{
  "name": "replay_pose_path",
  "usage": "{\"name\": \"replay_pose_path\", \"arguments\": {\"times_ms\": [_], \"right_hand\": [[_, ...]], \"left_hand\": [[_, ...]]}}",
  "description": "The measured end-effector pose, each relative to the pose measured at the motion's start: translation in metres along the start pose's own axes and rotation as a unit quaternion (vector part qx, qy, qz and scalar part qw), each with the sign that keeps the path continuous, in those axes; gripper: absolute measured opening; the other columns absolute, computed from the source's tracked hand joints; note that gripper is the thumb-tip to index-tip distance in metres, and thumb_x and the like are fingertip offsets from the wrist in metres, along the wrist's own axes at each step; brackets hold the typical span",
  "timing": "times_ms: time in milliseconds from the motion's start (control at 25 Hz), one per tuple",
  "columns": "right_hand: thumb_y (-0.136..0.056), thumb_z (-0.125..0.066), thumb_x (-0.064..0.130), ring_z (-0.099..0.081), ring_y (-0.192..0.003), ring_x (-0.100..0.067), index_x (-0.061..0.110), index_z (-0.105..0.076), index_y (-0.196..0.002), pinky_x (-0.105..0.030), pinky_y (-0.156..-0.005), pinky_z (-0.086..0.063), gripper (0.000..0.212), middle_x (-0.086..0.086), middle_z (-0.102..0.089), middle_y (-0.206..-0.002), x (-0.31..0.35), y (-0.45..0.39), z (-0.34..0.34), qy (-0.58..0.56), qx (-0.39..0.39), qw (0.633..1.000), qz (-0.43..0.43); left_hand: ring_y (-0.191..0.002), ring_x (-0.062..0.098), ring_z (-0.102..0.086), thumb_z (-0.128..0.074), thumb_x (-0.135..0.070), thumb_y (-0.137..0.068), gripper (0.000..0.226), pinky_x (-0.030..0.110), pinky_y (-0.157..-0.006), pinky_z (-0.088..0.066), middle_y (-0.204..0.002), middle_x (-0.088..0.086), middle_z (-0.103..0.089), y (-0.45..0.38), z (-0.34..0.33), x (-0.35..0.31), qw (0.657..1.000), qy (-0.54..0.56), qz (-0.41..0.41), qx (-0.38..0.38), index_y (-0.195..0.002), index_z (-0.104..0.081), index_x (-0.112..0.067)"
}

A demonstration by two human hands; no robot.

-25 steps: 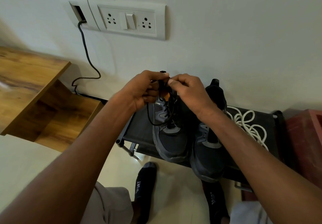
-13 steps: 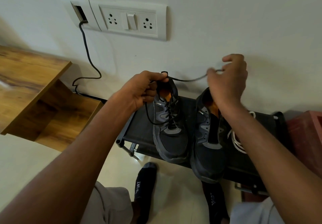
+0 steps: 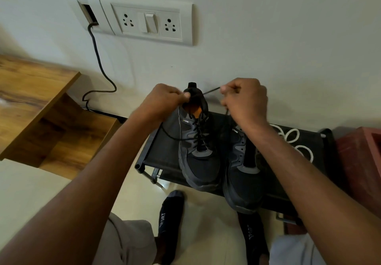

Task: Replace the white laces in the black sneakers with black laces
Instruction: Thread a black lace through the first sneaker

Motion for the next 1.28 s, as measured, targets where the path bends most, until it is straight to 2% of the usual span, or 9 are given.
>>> {"name": "replay_pose_path", "arguments": {"times_ms": [80,120,240,360,560,760,1000,1160,1280], "right_hand": [[-0.094,-0.068,0.023,-0.073,-0.088,-0.035,0.018,-0.077,-0.089,-0.045,-0.08,-0.062,0.011,-0.006,-0.076,-0.091,-0.015,-0.004,0.015,0.161,-0.04,0.985,-0.045],[-0.093,-0.067,0.019,-0.071,-0.092,-0.039,0.015,-0.076,-0.094,-0.046,-0.081,-0.061,0.01,-0.01,-0.075,-0.097,-0.017,-0.005,0.016,0.22,-0.033,0.974,-0.047],[-0.086,-0.066,0.008,-0.061,-0.115,-0.036,0.013,-0.065,-0.127,-0.047,-0.094,-0.051,0.041,-0.01,-0.064,-0.126,-0.007,-0.001,-0.001,0.291,0.056,0.954,0.04],[-0.088,-0.075,0.017,-0.055,-0.128,-0.029,0.02,-0.057,-0.142,-0.048,-0.104,-0.048,0.057,-0.004,-0.057,-0.142,0.002,0.01,-0.027,0.251,0.168,0.948,0.1],[-0.094,-0.075,0.03,-0.069,-0.111,-0.026,0.025,-0.068,-0.13,-0.045,-0.099,-0.055,0.037,-0.002,-0.074,-0.118,-0.001,0.019,-0.044,0.227,0.211,0.946,0.096],[-0.093,-0.078,0.032,-0.069,-0.09,-0.017,0.021,-0.077,-0.111,-0.032,-0.081,-0.057,0.021,0.005,-0.07,-0.092,-0.002,0.018,-0.043,0.145,0.189,0.969,0.061],[-0.092,-0.079,0.024,-0.073,-0.082,-0.013,0.02,-0.077,-0.106,-0.038,-0.084,-0.062,0.014,0.004,-0.074,-0.082,-0.004,0.018,-0.044,0.099,0.184,0.976,0.057],[-0.093,-0.078,0.02,-0.073,-0.074,-0.015,0.019,-0.076,-0.097,-0.038,-0.078,-0.063,0.005,0.002,-0.073,-0.08,-0.007,0.01,-0.035,0.11,0.142,0.982,0.051],[-0.091,-0.079,0.018,-0.073,-0.072,-0.012,0.019,-0.076,-0.096,-0.032,-0.075,-0.062,0.006,0.002,-0.074,-0.08,-0.005,0.013,-0.038,0.074,0.184,0.979,0.045]], "left_hand": [[-0.048,0.008,-0.052,-0.068,-0.035,-0.098,0.027,0.021,-0.049,-0.04,-0.056,-0.004,-0.061,-0.004,0.018,0.013,0.975,-0.202,-0.011,-0.089,-0.087,-0.077,-0.012],[-0.057,0.015,-0.061,-0.067,-0.036,-0.098,0.028,0.025,-0.055,-0.047,-0.067,0.002,-0.069,-0.006,0.022,0.02,0.962,-0.255,-0.005,-0.098,-0.087,-0.077,-0.013],[-0.073,0.024,-0.074,-0.065,-0.038,-0.1,0.027,0.034,-0.072,-0.06,-0.077,0.008,-0.075,-0.009,0.009,0.028,0.973,-0.23,0.026,-0.012,-0.093,-0.074,-0.014],[-0.098,0.025,-0.067,-0.074,-0.037,-0.093,0.026,0.036,-0.086,-0.054,-0.1,0.005,-0.071,-0.01,-0.006,0.02,0.957,-0.288,-0.021,0.006,-0.106,-0.072,-0.014],[-0.095,0.024,-0.064,-0.085,-0.028,-0.083,0.021,0.033,-0.076,-0.049,-0.094,0.0,-0.069,-0.012,-0.017,0.011,0.952,-0.29,-0.093,0.007,-0.093,-0.07,-0.017],[-0.09,0.027,-0.063,-0.082,-0.026,-0.085,0.02,0.039,-0.075,-0.052,-0.093,0.005,-0.069,-0.011,-0.03,0.008,0.938,-0.324,-0.121,-0.006,-0.092,-0.068,-0.014],[-0.085,0.033,-0.066,-0.072,-0.014,-0.086,0.009,0.036,-0.066,-0.048,-0.085,0.012,-0.071,-0.013,-0.029,0.01,0.939,-0.324,-0.115,0.016,-0.084,-0.075,-0.005],[-0.086,0.033,-0.072,-0.063,-0.002,-0.087,0.008,0.044,-0.074,-0.06,-0.087,0.016,-0.074,-0.01,-0.015,0.005,0.973,-0.213,-0.089,0.02,-0.095,-0.065,-0.001],[-0.073,0.026,-0.076,-0.067,-0.007,-0.095,0.013,0.039,-0.07,-0.062,-0.08,0.011,-0.075,-0.005,-0.021,0.005,0.982,-0.159,-0.077,0.065,-0.105,-0.059,-0.009]]}}
Point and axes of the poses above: each hand's wrist, its own y-axis away from the middle knuckle, its own z-axis out of the back of the hand, x = y × z, the point moved 6 cm from there along -y, towards the middle knuckle
